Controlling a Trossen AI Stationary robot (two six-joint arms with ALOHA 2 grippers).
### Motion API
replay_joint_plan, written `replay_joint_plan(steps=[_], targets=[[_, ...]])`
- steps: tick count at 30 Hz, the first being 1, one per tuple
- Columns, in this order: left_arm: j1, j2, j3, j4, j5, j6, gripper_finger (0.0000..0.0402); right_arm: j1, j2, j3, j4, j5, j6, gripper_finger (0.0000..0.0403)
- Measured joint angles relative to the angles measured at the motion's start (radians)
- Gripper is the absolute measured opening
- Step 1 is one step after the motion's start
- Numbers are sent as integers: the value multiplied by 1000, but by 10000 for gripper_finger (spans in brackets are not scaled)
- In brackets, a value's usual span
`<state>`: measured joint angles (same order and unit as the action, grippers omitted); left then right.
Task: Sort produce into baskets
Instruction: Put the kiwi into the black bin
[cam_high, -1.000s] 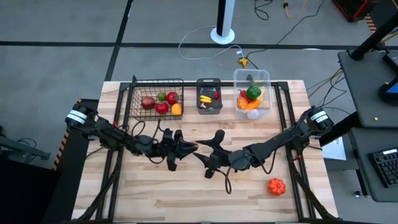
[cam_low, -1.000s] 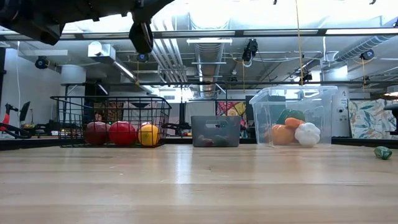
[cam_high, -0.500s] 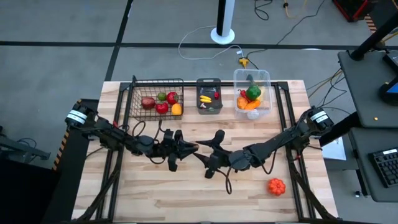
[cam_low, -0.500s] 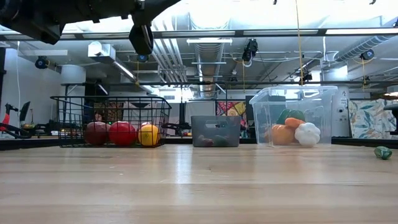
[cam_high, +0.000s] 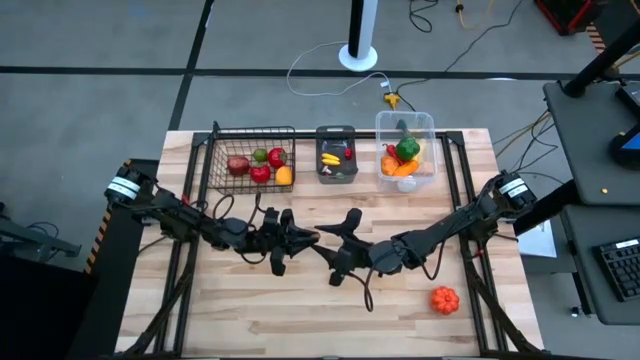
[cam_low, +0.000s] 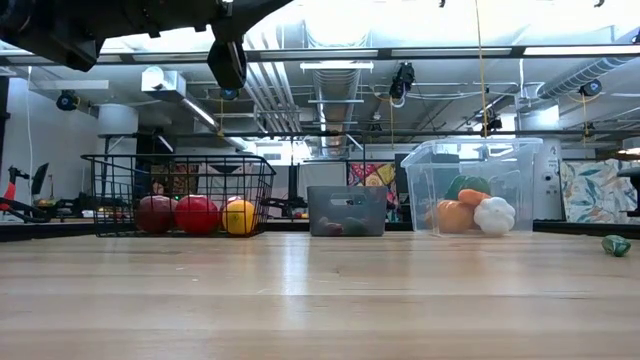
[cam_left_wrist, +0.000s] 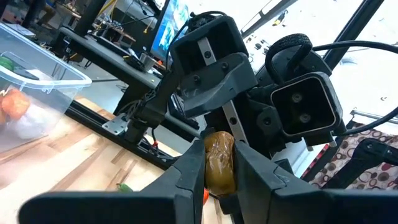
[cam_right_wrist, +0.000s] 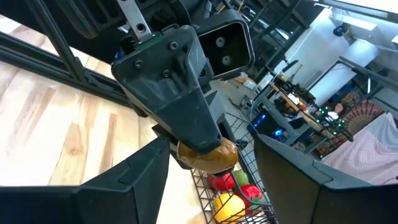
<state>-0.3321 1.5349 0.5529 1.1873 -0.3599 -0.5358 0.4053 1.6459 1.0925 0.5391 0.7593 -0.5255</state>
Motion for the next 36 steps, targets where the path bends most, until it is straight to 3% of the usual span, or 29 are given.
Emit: replay_joint_plan(steps=[16,23,27,33,36], targets=[[0,0,1,3,-2,0,52,3,0,0,-4,-3,-37,122],[-2,0,1,1,-67,0,60,2,0,0,-6,0,-35,111],[-1,0,1,1,-76,19,93,2,0,0,-9,8,-32,111],[0,-5,0,1,-85,77,174,3,0,0,-10,4,-12,111],[1,-13,-8,1,-86,139,211,3,0,0,-11,52,5,111]])
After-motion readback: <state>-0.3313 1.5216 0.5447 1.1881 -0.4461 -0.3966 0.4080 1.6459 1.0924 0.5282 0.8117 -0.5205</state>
